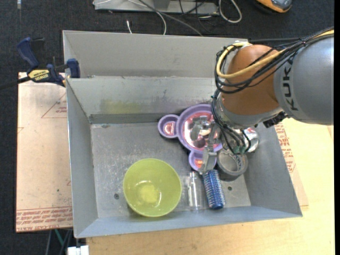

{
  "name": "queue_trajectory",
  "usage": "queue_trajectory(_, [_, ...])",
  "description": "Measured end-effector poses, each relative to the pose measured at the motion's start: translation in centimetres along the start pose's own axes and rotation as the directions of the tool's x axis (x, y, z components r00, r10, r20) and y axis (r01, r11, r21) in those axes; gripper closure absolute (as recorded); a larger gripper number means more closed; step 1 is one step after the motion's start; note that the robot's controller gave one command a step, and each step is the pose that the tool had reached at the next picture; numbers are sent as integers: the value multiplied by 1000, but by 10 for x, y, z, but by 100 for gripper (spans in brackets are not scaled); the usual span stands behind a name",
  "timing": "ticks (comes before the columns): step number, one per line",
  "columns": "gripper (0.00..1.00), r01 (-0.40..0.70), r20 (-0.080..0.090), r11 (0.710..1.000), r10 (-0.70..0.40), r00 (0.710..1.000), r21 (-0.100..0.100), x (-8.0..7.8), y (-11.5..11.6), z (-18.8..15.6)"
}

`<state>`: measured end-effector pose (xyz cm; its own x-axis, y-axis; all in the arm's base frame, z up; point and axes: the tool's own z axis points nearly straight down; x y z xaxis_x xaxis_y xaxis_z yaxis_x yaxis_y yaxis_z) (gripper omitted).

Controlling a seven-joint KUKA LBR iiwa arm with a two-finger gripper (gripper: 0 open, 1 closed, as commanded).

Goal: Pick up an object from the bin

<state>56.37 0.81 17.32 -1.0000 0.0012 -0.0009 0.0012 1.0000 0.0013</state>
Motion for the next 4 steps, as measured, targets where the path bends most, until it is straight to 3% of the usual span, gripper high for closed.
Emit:
queue_trajectory(2, [0,24,10,1000,-24,1000,1,3,1,10])
queue_trajectory(3, [0,252,3,968,-252,968,1,30,-23,64])
queue_trajectory(4, [0,306,3,952,-306,952,-1,30,-7,104])
